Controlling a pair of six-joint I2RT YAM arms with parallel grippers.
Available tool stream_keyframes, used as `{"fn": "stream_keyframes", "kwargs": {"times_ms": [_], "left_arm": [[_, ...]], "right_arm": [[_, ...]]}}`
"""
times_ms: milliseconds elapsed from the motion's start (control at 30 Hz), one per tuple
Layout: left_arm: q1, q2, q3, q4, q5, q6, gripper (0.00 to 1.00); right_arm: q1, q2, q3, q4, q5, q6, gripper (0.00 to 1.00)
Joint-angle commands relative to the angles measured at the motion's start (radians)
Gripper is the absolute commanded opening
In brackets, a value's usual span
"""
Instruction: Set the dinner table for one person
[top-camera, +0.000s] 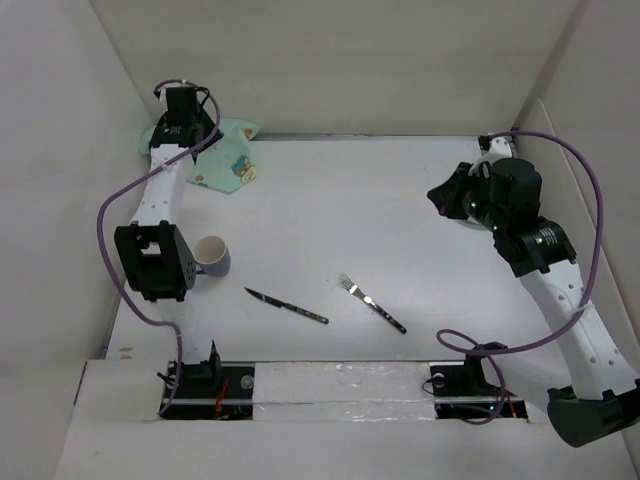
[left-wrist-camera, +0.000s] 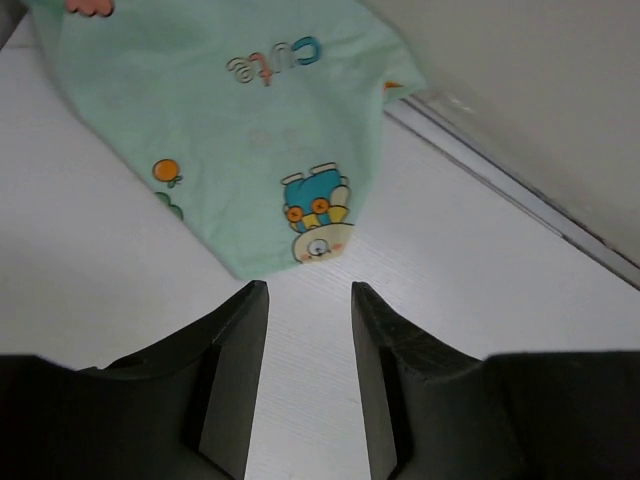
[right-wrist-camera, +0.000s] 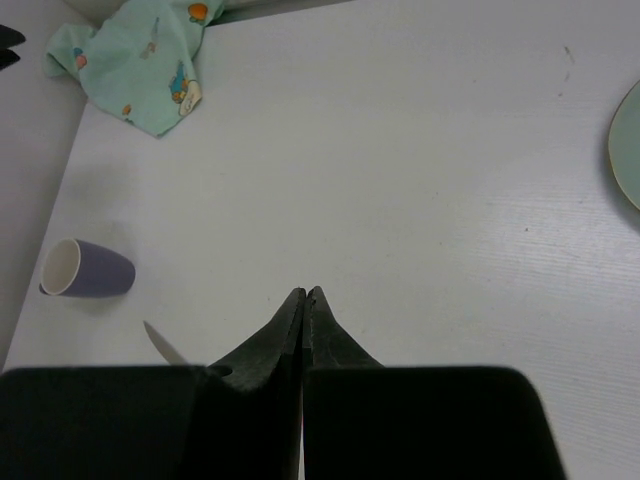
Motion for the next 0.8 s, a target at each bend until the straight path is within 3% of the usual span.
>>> {"fn": "stream_keyframes", "kwargs": {"times_ms": [0, 133, 367, 767], "left_arm": [[0.061, 0.034, 0.062, -0.048, -0.006, -0.075, 0.36], [0.090, 0.120, 0.069, -0.057, -0.024, -0.083, 0.41], [0.069, 0.285, 0.089, -0.088, -0.054, -0.072, 0.48], [0.040, 0.448, 0.122, -0.080, -0.080, -0.095, 0.50]], "right_arm": [[-0.004, -0.020, -0.022, 0.047, -0.034, -0.005, 0.00], [-0.004, -0.014, -0.048, 0.073, -0.052, -0.004, 0.01], [-0.004, 0.076, -0.014, 0.086, -0.109, -0.025, 0.35], [0.005, 0.145, 0.007, 0.077, -0.144, -0.037, 0.40]]}}
